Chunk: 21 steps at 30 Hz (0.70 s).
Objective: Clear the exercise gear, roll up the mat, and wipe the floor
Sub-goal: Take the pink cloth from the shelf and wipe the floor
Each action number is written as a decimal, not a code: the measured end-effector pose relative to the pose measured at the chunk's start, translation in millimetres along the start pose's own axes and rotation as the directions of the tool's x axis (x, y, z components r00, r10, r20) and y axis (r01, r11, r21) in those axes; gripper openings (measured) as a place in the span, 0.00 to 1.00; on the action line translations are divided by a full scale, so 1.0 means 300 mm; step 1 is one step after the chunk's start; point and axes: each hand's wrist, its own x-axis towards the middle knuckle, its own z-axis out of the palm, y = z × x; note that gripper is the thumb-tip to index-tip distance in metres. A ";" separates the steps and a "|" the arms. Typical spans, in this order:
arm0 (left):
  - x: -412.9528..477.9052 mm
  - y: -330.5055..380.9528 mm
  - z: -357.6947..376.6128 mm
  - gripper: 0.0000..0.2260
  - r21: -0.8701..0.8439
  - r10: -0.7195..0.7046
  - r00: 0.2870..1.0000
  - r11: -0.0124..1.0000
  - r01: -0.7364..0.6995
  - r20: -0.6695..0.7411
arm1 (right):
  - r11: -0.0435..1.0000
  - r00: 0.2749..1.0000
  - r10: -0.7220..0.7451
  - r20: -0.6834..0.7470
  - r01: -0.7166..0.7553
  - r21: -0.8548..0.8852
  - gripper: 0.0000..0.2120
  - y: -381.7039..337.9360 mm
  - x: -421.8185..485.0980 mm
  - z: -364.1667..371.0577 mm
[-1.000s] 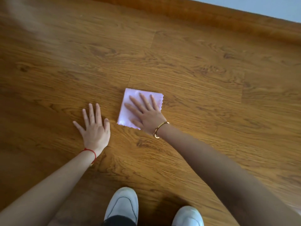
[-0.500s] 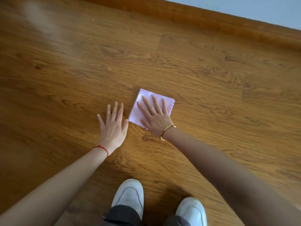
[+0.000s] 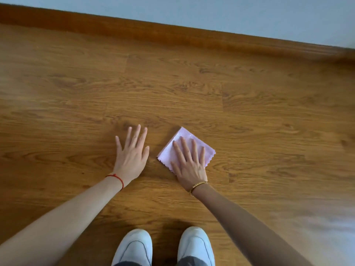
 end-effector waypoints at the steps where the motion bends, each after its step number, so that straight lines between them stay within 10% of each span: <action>1: 0.012 0.025 0.006 0.28 -0.001 0.021 1.000 1.000 -0.021 0.010 | 0.999 0.999 0.039 -0.005 -0.039 0.012 0.31 0.032 -0.017 -0.003; 21: 0.227 0.454 0.172 0.28 0.088 0.404 0.910 0.907 -0.412 0.094 | 0.763 0.782 0.623 -0.005 -0.607 0.223 0.29 0.625 -0.144 -0.120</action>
